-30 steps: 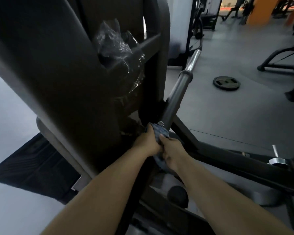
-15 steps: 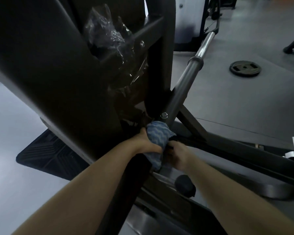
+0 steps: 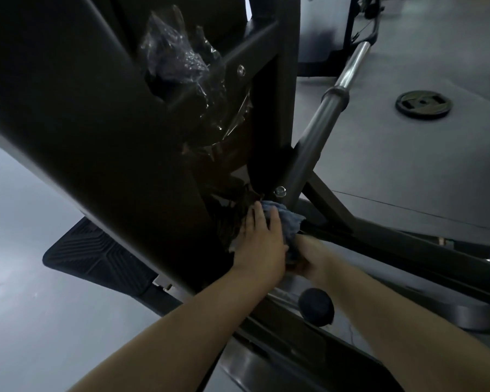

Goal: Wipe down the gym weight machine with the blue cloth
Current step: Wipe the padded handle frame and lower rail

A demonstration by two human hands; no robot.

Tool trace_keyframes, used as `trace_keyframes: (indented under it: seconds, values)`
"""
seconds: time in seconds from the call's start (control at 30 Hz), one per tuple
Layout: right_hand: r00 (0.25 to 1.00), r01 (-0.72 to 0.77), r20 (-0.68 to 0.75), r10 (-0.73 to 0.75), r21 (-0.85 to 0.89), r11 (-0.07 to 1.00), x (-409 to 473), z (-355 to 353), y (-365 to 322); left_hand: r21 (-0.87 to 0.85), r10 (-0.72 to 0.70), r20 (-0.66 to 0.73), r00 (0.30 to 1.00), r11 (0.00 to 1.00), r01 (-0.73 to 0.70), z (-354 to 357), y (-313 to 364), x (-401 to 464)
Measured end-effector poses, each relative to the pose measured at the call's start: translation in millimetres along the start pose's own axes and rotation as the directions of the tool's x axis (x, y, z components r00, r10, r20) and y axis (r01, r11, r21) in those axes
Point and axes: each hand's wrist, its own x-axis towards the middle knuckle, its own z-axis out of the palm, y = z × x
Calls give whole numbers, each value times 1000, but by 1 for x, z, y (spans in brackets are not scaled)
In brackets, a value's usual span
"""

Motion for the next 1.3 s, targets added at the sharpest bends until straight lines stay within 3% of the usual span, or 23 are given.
trace_keyframes:
  seconds: [0.07,0.17,0.33,0.63,0.73,0.83,0.97,1.1,1.3]
  values:
    - [999,33,-7,-33,14,999,2,-5,-10,46,-45,66,997,998,42,2,3,8]
    - [995,91,-61,-84,122,988,5,-13,-31,-25,-61,80,995,998,64,-4,0,27]
    - [978,201,-87,-191,127,971,-11,-7,-50,-92,-72,136,988,992,85,-11,0,43]
    - [956,292,8,-294,86,952,-55,22,1,-138,58,163,985,990,-36,-6,-27,-5]
    - [948,317,39,-316,-25,948,-68,31,27,-140,76,179,981,989,-51,-3,-42,-34]
    - [956,274,86,-281,88,958,-81,37,43,-70,80,205,976,995,-67,1,-50,-59]
    - [971,212,50,-232,254,944,-79,34,34,-32,27,224,974,999,-20,-1,-43,-56]
    - [984,176,-32,-174,306,936,-68,29,7,-35,-9,230,973,999,17,-6,-24,-28]
    - [956,289,-53,-288,338,896,-51,23,-39,-111,-64,243,968,989,93,-17,-4,26]
